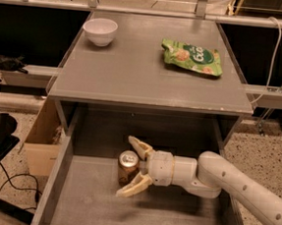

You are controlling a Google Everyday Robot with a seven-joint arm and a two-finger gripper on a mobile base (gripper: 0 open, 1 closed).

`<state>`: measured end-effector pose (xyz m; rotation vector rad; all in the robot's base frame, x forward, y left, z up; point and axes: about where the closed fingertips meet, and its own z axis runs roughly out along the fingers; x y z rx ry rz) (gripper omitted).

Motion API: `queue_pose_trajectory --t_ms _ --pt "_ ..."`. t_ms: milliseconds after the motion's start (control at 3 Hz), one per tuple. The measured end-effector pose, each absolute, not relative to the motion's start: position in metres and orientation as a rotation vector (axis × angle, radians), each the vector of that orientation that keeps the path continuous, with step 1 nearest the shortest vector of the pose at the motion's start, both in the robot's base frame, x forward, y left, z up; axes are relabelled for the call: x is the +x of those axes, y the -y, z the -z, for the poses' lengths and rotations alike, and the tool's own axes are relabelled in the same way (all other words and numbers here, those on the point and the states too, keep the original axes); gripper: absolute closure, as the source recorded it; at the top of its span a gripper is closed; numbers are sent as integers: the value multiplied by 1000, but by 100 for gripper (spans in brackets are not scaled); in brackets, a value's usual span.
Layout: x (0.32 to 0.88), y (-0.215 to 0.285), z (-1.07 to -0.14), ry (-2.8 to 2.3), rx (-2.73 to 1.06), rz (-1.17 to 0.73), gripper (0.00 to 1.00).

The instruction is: Place orange can into top drawer

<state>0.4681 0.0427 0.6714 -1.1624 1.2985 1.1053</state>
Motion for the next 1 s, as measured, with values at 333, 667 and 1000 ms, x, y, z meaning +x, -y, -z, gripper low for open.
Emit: queue_pose_trajectory --t_ms 333,667,1000 --pt "460 -20 -697 -1287 -1205 -1087 0" --pt "457 8 -727 -1303 -1332 -1033 0" --pt "453 42 -751 -1345 -1539 -959 0"
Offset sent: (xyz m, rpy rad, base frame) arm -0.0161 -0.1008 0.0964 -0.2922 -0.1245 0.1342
